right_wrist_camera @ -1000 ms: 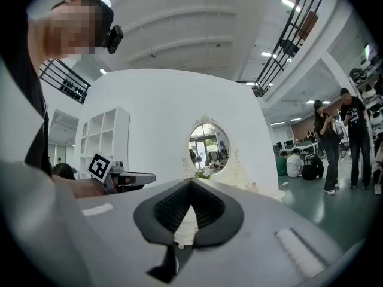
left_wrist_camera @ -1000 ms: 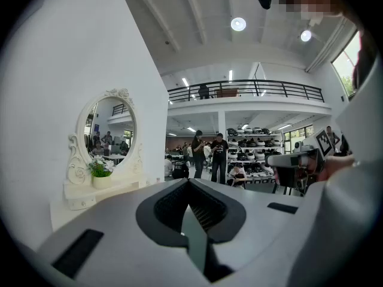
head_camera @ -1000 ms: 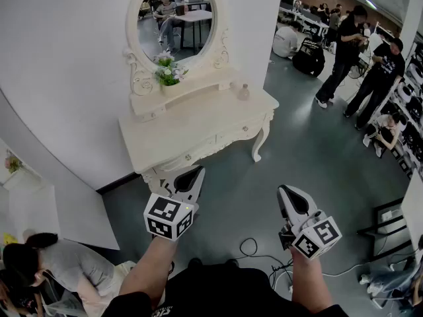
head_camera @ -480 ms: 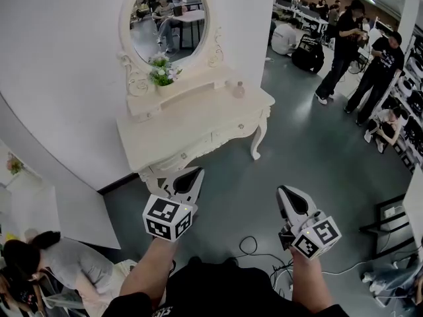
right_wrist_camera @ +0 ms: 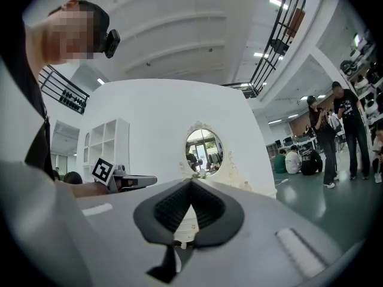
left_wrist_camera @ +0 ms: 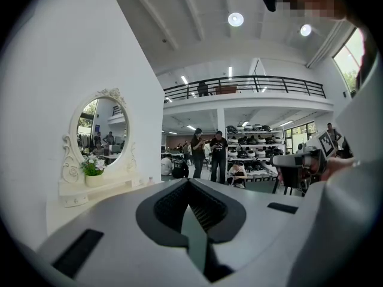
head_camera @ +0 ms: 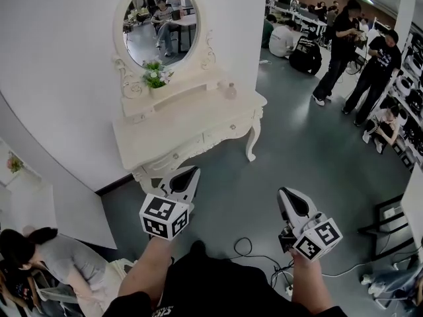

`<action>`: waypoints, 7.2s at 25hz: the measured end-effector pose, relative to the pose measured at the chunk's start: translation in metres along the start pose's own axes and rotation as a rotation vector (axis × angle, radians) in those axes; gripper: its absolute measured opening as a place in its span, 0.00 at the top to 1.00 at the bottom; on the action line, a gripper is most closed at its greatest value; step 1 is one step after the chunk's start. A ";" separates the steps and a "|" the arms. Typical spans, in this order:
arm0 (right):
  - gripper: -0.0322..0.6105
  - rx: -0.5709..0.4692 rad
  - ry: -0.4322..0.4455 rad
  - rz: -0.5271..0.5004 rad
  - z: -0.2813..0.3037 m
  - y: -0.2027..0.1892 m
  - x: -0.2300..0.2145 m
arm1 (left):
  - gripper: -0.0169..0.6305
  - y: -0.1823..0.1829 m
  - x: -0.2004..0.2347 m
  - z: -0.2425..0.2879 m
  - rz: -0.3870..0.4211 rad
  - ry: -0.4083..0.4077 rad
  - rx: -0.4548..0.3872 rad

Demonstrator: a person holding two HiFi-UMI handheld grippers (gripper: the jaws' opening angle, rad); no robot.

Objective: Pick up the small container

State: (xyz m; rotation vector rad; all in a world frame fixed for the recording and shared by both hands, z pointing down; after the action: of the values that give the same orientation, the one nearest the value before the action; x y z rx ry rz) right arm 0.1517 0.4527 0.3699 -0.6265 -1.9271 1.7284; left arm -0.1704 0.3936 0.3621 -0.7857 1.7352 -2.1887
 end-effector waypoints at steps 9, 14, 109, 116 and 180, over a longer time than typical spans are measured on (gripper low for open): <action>0.94 0.011 -0.007 0.025 -0.003 -0.007 -0.016 | 0.97 0.000 -0.006 0.024 0.002 -0.013 0.004; 0.93 0.024 -0.021 0.019 0.008 -0.008 -0.032 | 0.97 0.004 0.004 0.045 -0.008 -0.028 0.008; 0.93 0.237 0.166 0.110 0.552 -0.115 -0.473 | 0.82 0.072 0.290 0.635 -0.109 0.005 0.227; 0.93 0.270 0.177 0.134 0.563 -0.130 -0.481 | 0.71 0.045 0.303 0.657 -0.119 -0.009 0.254; 0.93 0.243 0.215 0.127 0.587 -0.116 -0.518 | 0.75 0.052 0.324 0.710 -0.015 0.128 0.284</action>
State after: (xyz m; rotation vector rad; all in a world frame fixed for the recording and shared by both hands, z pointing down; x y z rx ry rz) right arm 0.1902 -0.3368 0.4077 -0.8195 -1.5332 1.8521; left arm -0.0593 -0.3674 0.5034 -0.6032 1.4267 -2.4700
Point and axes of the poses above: the fingertips, and each gripper's own axes: z forward along the fingers, x to its left, y out of its top, the point moved 9 cm from there along -z, backward along the fingers, and after that the axes turned 15 degrees about -z, right-handed, at the moved point
